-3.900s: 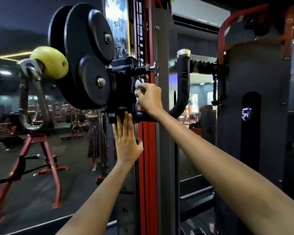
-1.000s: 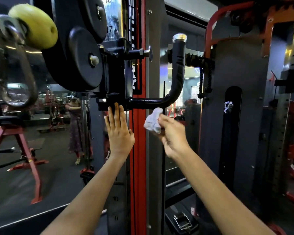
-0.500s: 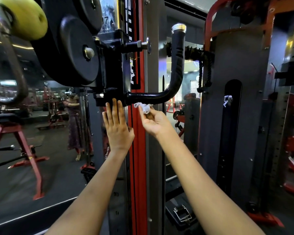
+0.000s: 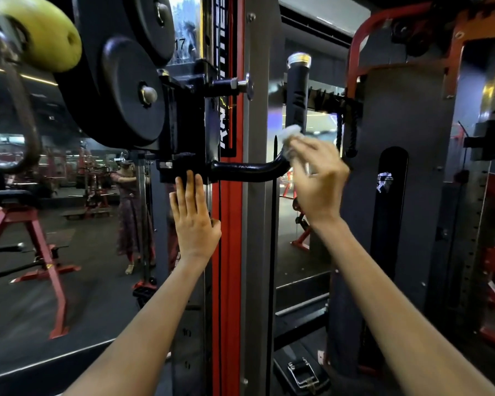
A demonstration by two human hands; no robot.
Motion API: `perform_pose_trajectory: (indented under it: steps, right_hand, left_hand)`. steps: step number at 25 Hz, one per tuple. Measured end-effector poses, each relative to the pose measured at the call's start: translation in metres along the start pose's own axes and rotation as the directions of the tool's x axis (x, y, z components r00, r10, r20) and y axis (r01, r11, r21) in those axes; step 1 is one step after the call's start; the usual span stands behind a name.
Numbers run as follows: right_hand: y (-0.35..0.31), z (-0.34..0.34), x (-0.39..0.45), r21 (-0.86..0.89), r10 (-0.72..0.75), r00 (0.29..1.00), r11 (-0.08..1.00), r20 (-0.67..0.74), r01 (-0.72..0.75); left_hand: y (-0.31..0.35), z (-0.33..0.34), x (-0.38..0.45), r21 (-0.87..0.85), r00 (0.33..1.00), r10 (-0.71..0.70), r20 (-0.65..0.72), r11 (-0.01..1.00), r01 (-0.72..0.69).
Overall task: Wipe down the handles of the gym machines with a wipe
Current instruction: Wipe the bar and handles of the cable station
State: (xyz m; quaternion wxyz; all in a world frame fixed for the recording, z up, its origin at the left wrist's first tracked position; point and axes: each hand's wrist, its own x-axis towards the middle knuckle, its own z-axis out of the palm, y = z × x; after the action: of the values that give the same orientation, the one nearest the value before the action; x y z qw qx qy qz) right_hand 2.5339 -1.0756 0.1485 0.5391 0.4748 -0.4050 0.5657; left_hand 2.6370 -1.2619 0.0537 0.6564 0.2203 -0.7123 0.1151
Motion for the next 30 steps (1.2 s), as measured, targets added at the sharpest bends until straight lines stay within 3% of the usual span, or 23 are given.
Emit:
perform_pose_trajectory:
  steps: [1, 3, 6, 9, 12, 15, 19, 23, 28, 30]
  right_hand:
    - [0.005, 0.003, 0.0, -0.071, -0.153, 0.98, 0.984, 0.126, 0.163]
    - [0.01, 0.014, -0.006, -0.161, -0.273, 0.922, 0.932, 0.274, 0.324]
    - [-0.008, 0.04, -0.014, -0.054, -0.321, 0.862, 0.927, 0.392, 0.37]
    - [-0.041, 0.074, -0.009, 0.011, -0.243, 0.771, 0.956, 0.589, 0.293]
    - [-0.037, 0.078, -0.006, -0.018, -0.295, 0.766, 0.928, 0.571, 0.371]
    - [-0.009, 0.043, 0.001, 0.042, -0.469, 0.64, 0.825, 0.609, 0.564]
    - [0.018, -0.009, 0.037, 0.104, -0.538, 0.512, 0.75, 0.669, 0.653]
    - [0.026, -0.012, 0.046, 0.058, -0.515, 0.549, 0.762, 0.658, 0.645]
    - [-0.016, 0.039, 0.009, -0.032, -0.368, 0.737, 0.884, 0.567, 0.466]
    - [-0.038, 0.068, 0.008, -0.095, -0.227, 0.763, 0.931, 0.605, 0.352]
  left_hand:
    - [0.0, 0.001, 0.0, 0.0, 1.0, 0.002, -0.003, 1.0, -0.002]
    - [0.0, 0.001, -0.001, -0.003, 1.0, 0.006, -0.008, 1.0, -0.006]
    - [0.001, 0.001, 0.0, -0.003, 1.0, 0.007, -0.011, 1.0, -0.007]
    - [0.0, 0.0, 0.0, 0.006, 1.0, -0.004, -0.004, 1.0, 0.004]
    - [0.0, -0.001, 0.0, 0.005, 1.0, -0.008, 0.005, 1.0, 0.008]
    - [0.0, -0.002, 0.0, 0.007, 1.0, -0.011, 0.023, 1.0, 0.011]
    - [0.002, -0.002, -0.001, 0.009, 0.999, -0.023, 0.045, 1.0, 0.022]
    - [0.004, -0.003, -0.001, 0.012, 0.999, -0.026, 0.044, 1.0, 0.025]
    - [0.005, -0.003, -0.002, 0.01, 0.999, -0.015, 0.037, 1.0, 0.015]
    - [0.004, -0.002, -0.002, 0.009, 1.0, -0.013, 0.021, 1.0, 0.013]
